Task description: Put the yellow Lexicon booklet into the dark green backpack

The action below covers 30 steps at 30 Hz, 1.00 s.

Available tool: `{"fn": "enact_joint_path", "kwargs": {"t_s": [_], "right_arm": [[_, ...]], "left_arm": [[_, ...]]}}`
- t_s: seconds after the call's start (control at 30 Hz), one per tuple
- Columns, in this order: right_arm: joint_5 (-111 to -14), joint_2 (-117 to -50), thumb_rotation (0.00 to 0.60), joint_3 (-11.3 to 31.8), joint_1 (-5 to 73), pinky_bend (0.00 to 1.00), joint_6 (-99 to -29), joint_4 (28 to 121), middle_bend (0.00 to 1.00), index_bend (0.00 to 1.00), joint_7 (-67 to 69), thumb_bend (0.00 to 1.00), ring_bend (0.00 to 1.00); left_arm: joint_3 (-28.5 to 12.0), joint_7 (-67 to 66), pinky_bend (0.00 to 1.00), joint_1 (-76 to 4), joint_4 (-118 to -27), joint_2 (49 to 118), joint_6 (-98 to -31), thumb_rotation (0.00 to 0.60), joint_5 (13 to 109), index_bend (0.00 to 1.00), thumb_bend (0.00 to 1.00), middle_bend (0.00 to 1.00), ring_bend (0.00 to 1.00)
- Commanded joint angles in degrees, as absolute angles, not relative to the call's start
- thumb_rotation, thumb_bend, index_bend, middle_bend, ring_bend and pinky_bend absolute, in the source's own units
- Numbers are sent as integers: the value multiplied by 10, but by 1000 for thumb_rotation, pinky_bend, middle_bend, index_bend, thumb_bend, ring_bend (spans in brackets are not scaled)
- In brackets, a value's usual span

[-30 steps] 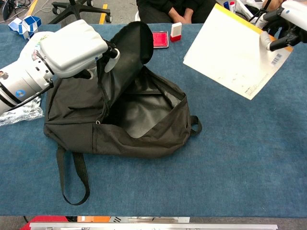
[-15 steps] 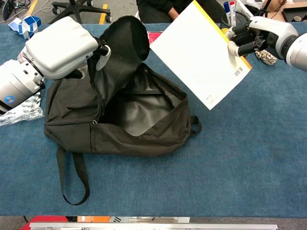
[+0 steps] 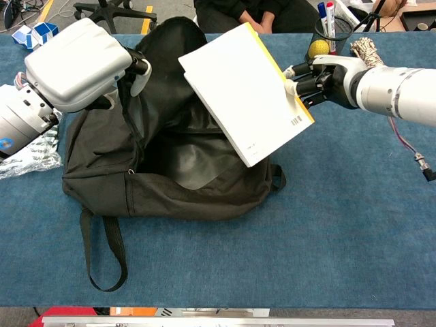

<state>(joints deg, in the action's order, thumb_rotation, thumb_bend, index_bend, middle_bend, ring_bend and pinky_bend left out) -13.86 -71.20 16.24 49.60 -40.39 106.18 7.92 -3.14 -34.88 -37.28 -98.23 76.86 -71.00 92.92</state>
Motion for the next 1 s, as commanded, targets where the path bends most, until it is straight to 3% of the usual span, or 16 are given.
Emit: {"fn": "enact_joint_path", "kwargs": {"t_s": [0.03, 0.53, 1.0], "right_arm": [[-65, -736, 600, 138, 539, 638, -418, 1045, 645, 757, 48, 555, 556], [126, -781, 600, 101, 631, 638, -412, 983, 645, 757, -30, 555, 556], [202, -855, 600, 136, 670, 638, -440, 911, 645, 757, -70, 556, 556]], "left_arm": [[-33, -350, 921, -370, -983, 770, -714, 600, 931, 674, 477, 684, 691], [-35, -363, 912, -348, -989, 773, -734, 600, 948, 664, 478, 677, 685], [-31, -374, 905, -340, -992, 774, -737, 600, 979, 660, 477, 673, 679]]}}
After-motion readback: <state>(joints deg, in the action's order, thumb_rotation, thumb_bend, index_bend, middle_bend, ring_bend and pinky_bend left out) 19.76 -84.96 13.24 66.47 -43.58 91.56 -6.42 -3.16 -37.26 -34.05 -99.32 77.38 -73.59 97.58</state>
